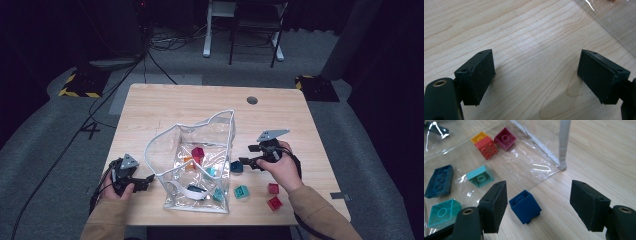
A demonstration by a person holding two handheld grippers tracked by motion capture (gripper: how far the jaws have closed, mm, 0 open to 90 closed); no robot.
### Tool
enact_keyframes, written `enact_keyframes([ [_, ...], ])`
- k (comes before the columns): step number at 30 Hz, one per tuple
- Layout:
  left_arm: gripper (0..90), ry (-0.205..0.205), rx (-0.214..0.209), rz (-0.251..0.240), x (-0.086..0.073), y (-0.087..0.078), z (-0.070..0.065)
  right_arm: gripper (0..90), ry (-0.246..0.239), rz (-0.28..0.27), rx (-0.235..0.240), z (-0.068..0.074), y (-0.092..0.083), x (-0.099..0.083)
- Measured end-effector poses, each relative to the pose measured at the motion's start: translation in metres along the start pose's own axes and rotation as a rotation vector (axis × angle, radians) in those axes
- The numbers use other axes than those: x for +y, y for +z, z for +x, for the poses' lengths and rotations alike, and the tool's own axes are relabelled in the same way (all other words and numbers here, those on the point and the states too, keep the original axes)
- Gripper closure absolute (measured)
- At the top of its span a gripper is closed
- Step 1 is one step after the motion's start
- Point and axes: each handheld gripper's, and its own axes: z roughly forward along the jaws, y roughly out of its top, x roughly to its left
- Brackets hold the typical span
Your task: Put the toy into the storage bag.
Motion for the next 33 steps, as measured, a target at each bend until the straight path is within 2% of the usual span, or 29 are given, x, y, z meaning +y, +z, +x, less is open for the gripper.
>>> enact_keyframes([
  [7,14.8,0.0,0.0,0.0,0.0,0.0,0.0,31.4,-0.029,0.038,0.016,0.004,0.012,-0.008],
  [13,14.8,0.0,0.0,0.0,0.0,0.0,0.0,32.4,-0.027,0.072,0.029,0.006,0.025,-0.016],
  [18,14.8,0.0,0.0,0.0,0.0,0.0,0.0,35.4,-0.07,0.111,0.02,0.01,0.034,-0.016],
  [22,14.8,0.0,0.0,0.0,0.0,0.0,0.0,48.4,-0.122,0.148,0.014,0.015,0.041,-0.013],
  [24,14.8,0.0,0.001,0.0,0.0,0.0,0.0,50.1,-0.141,0.158,0.0,0.017,0.042,-0.013],
  [27,14.8,0.0,0.0,0.0,0.0,0.0,0.0,58.6,-0.137,0.165,-0.019,0.016,0.038,-0.012],
  [33,14.8,0.0,0.0,0.0,0.0,0.0,0.0,58.9,-0.097,0.133,-0.033,0.013,0.024,-0.01],
])
